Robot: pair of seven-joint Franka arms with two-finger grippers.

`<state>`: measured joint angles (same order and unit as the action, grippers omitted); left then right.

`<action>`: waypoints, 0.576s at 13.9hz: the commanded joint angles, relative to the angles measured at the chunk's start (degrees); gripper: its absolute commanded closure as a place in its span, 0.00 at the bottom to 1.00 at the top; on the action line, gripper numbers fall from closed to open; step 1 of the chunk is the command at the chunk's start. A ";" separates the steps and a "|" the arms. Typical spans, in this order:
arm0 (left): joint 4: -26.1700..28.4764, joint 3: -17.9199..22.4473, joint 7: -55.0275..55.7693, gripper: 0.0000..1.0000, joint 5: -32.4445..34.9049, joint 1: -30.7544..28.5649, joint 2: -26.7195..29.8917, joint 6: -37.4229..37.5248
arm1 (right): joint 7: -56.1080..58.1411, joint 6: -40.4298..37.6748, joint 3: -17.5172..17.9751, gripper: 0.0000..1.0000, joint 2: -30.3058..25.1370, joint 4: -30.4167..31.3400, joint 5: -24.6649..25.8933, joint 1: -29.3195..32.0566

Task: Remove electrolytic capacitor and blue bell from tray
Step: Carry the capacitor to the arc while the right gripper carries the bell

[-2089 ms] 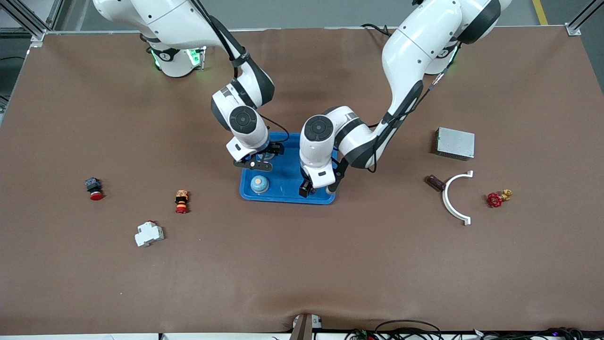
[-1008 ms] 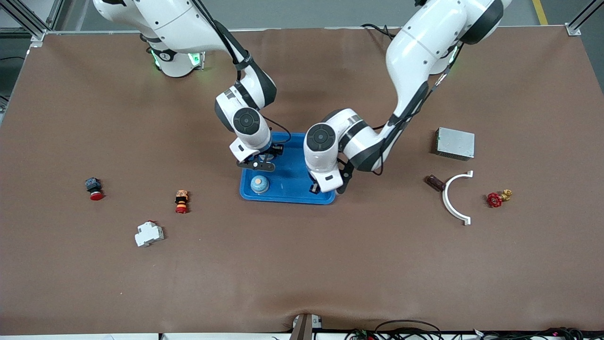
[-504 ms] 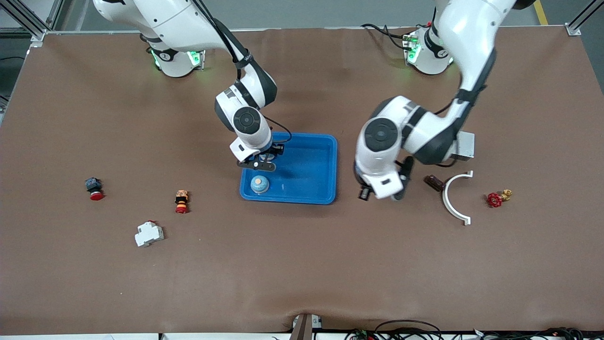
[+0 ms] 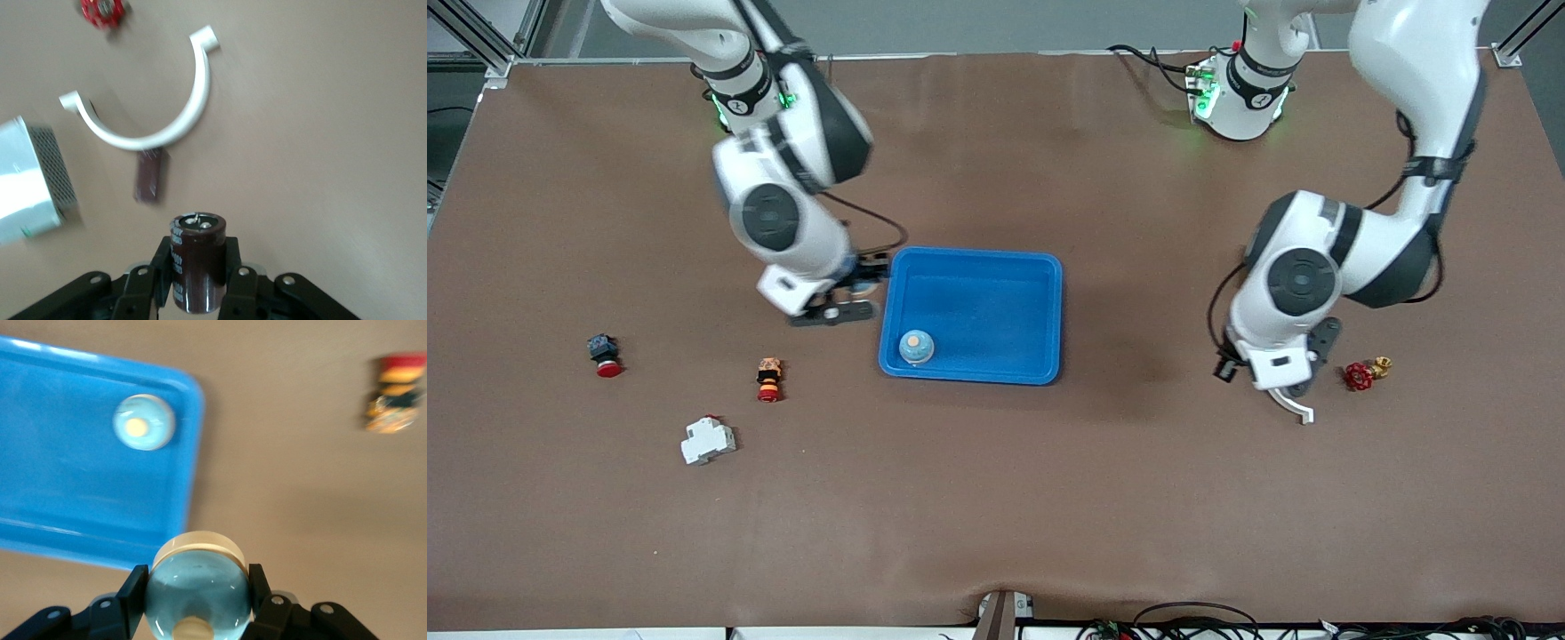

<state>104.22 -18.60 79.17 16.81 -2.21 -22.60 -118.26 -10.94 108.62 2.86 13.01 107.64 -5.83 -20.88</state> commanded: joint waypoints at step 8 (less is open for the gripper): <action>11.17 -0.56 -18.26 1.00 11.30 -17.19 -2.72 -17.76 | 38.15 3.51 1.01 0.84 2.27 -2.35 19.63 26.57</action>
<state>111.34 -18.47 62.22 24.72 -17.10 -26.74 -131.35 22.78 110.26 2.50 12.74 106.71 11.36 1.76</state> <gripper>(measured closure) 0.656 0.348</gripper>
